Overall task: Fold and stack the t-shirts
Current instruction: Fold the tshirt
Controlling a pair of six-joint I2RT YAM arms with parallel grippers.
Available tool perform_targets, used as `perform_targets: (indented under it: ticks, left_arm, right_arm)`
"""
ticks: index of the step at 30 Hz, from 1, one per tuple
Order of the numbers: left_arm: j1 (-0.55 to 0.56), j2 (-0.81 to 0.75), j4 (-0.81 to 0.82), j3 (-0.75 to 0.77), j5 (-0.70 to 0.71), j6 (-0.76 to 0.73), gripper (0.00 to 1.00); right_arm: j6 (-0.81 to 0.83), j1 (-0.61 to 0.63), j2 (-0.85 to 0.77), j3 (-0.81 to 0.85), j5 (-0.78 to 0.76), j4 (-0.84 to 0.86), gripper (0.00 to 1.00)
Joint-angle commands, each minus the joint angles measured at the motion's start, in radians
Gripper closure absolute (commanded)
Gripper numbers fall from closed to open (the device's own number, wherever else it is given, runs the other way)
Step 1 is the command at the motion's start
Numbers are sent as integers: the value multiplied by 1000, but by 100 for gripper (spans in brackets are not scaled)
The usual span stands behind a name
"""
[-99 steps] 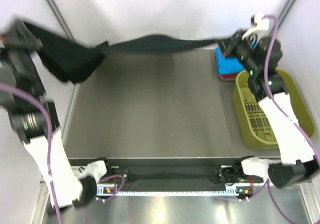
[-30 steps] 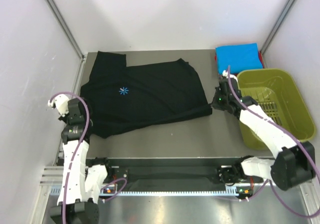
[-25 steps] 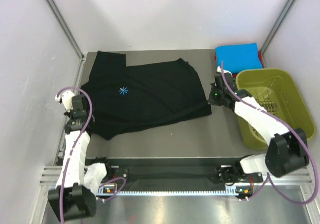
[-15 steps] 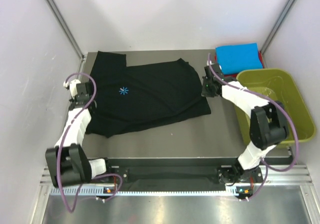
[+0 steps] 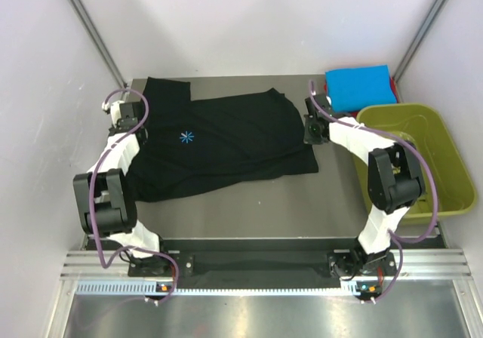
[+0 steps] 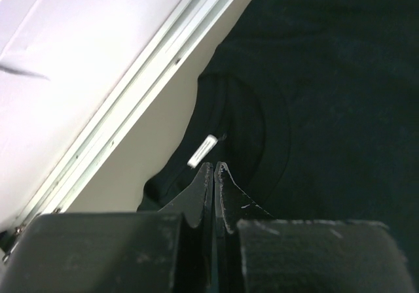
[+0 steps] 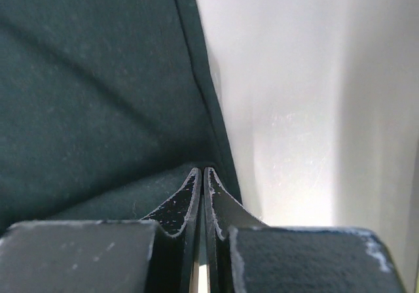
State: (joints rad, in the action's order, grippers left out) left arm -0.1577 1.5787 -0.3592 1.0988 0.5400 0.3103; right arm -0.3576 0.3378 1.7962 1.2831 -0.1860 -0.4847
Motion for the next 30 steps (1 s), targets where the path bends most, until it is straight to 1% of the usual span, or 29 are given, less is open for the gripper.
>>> perform_targets:
  ticks: [1,8,17,23,30]
  left_arm:
    - [0,33,34,82,34,-16,100]
    - [0,107,23,138,84,-45,100]
    - [0,159,71,151,69,-51,100]
    - [-2,213,48,203,77,-50,100]
    - [-5,247,65,236,77,-62,100]
  right_arm:
    - [34,-10,11,65,-32,35,100]
    - [40,-16,60,108,-18,40,100]
    - [46,-31,121,150,-10,58,100]
    - [52,-34,143,171,0,75,100]
    - [55,-40,167,191,0,77,100]
